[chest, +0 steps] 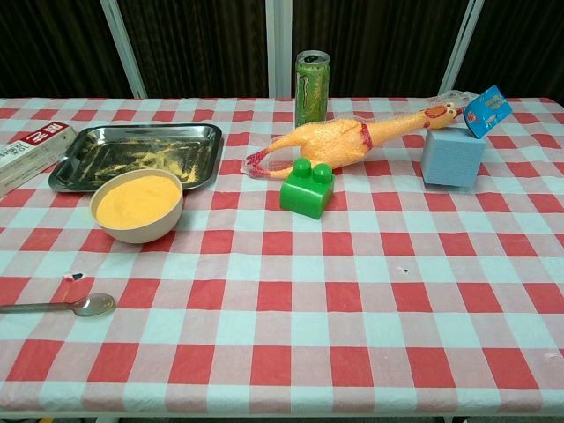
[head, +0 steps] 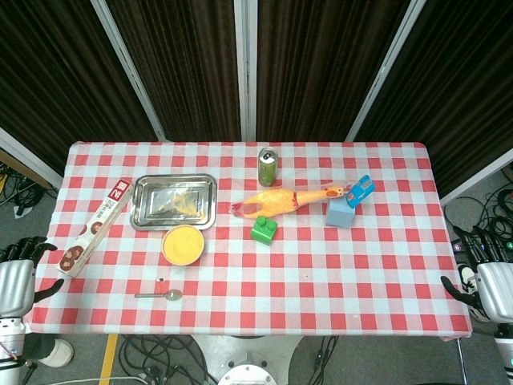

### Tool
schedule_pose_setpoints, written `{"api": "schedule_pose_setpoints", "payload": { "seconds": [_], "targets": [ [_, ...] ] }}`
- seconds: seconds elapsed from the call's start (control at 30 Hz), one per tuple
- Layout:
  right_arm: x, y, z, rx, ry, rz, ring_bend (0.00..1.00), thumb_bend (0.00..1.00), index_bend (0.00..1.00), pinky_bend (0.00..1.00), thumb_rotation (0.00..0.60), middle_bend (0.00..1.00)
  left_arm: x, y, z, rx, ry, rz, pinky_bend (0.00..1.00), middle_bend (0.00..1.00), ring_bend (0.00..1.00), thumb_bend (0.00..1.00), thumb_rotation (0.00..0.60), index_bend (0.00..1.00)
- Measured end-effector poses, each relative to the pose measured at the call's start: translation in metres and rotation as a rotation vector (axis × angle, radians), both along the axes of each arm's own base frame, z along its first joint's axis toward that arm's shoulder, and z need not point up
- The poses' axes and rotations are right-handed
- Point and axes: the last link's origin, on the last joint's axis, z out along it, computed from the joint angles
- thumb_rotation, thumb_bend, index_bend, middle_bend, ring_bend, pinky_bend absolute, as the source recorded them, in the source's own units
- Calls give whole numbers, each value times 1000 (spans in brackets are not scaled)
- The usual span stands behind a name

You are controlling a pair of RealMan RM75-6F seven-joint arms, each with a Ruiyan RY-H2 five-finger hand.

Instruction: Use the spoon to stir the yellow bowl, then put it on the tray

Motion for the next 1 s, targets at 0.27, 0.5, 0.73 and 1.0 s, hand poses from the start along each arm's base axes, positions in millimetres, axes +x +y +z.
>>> {"api": "schedule_pose_setpoints", "payload": {
  "seconds": [0.27, 0.5, 0.73, 1.0],
  "targets": [
    [-2, -1, -4, 9, -14, -3, 0, 200, 0, 69, 600, 142, 0, -5, 1, -12, -10, 7, 241, 349, 231, 145, 600, 417],
    [-2, 1, 3, -18, -12, 11, 0, 199, 0, 69, 600, 142, 3, -2, -2, -53, -20, -13, 385, 399, 317, 133, 600, 416],
    [-1, -5, 7, -33, 0, 23, 0, 199, 0, 69, 600, 153, 13, 17, -18, -168, -36, -76, 808, 704, 659, 128, 600, 464],
    [-1, -14, 5, -16, 8, 8, 0, 199, 0, 69, 600, 157, 23, 36, -59, -343, -74, -119, 941, 829, 799, 152, 600, 519]
  ]
}}
